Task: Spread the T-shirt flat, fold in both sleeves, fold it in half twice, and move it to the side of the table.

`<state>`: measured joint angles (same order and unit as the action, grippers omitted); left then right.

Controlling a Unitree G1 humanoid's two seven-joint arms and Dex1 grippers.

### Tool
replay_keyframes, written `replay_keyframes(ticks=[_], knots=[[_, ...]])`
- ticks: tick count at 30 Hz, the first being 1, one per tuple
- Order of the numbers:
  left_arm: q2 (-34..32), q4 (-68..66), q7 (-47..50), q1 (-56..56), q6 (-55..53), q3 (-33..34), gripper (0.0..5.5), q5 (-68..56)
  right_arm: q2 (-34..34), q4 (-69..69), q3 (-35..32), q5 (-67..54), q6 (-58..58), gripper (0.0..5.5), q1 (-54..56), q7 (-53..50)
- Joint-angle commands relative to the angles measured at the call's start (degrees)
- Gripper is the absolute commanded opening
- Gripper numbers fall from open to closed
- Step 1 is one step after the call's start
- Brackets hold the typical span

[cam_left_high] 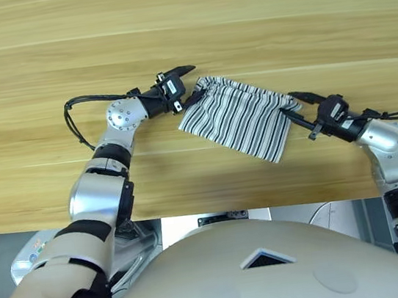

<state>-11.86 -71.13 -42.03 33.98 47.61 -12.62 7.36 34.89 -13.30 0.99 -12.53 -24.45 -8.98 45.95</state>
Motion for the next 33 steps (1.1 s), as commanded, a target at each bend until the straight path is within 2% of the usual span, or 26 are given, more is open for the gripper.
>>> replay_keyframes(ticks=[1,8,13,16,20,26,33], knots=[[0.5,-1.9,3.3,0.5,-3.6,1.1,3.59,1.1,-1.9,-3.0,-1.5,-3.0,1.0,2.63,0.7,1.5],[1.2,-2.7,4.6,0.8,-6.3,4.5,4.61,-0.7,-5.1,-14.2,-3.0,-3.0,1.3,3.81,5.9,1.5],[3.0,-2.4,-6.4,-0.7,-8.5,8.6,5.40,-6.4,-7.0,-20.9,-5.1,-4.8,0.7,4.76,8.9,2.7],[3.4,-2.0,-11.1,-1.6,-8.7,9.4,5.40,-7.5,-7.7,-22.2,-6.8,-7.3,0.8,5.27,9.7,5.4],[4.0,-1.3,-16.2,-2.8,-8.4,10.1,5.40,-8.7,-8.3,-19.6,-9.2,-13.4,0.8,5.35,8.0,13.4],[4.2,3.3,-36.6,-4.2,-13.3,17.5,5.40,-20.8,-7.6,-11.4,-14.1,-24.2,0.8,5.35,1.2,29.0],[2.4,7.0,-41.8,-1.5,-21.8,26.5,5.40,-31.6,-8.8,-8.7,-18.5,-28.8,2.7,5.35,1.0,32.5]])
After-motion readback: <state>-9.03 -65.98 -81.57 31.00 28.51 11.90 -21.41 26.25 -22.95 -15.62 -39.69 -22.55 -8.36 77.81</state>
